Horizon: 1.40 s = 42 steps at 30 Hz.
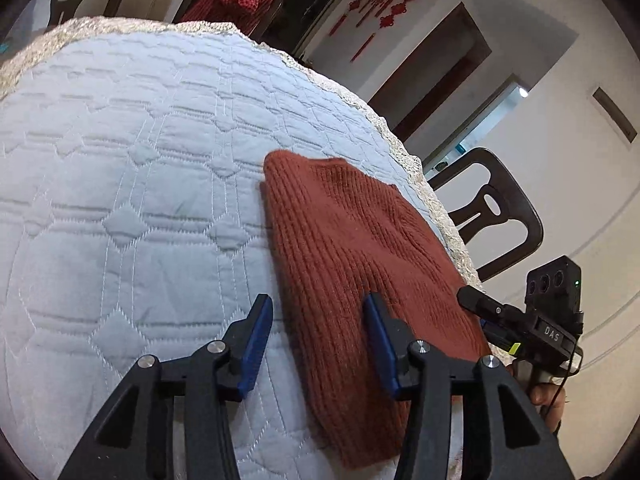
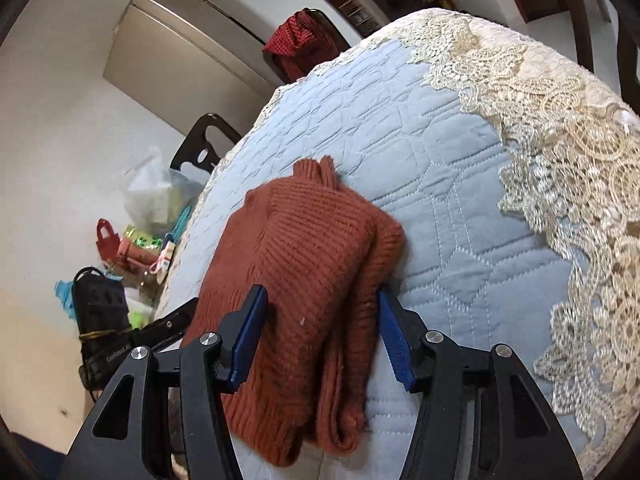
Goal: Fold small clothes
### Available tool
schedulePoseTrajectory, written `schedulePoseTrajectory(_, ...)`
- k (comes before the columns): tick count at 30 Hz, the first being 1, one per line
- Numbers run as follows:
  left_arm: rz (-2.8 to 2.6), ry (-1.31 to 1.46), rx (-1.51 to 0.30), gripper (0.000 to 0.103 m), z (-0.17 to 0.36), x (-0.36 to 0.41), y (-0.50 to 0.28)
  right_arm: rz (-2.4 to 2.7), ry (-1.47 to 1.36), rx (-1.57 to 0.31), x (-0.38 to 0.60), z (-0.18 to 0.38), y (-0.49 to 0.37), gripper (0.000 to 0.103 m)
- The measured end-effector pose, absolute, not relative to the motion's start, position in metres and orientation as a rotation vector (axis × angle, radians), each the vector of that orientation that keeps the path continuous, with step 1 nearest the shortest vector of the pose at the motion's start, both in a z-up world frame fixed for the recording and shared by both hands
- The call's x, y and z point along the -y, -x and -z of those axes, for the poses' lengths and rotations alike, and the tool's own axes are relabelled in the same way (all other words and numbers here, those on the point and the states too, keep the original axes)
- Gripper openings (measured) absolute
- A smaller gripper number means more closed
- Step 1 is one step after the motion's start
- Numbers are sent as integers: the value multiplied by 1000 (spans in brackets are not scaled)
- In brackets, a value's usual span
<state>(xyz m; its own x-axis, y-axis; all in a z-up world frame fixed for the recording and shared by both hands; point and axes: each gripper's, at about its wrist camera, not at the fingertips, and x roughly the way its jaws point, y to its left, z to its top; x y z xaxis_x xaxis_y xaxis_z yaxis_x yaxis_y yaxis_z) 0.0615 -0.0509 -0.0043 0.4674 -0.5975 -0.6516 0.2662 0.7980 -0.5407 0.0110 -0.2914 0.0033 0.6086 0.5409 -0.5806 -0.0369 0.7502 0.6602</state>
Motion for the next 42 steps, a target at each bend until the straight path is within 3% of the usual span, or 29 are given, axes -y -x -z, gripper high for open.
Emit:
schedulePoseTrajectory(4,567,399,-953,54,6,59,-72,-369,-647,-868,291,-3,-17,54)
schedulePoseTrajectory(7,577,382,-953,54,6,65,-75,-362,-637,-877,289,-2,-25,45)
schedulePoseTrajectory(11,583,377,-947,46,4,65,-69,-374,-653,-872,292,-2,-20,30)
schedulePoseTrajectory(14,573,345,-930,35,-1,70,-68,-372,-632,-861,289,-3,-16,27)
schedulePoseTrajectory(17,571,312,-900,30,-16,73,-66,-371,-644,-863,290,-6,-20,23)
schedulePoseTrajectory(29,548,275,-825,30,-41,39,-58,-453,-623,-795,256,-38,-15,22)
schedulePoseTrajectory(42,394,263,-798,30,-58,-45,-118,-584,-595,-843,160,-44,-104,22)
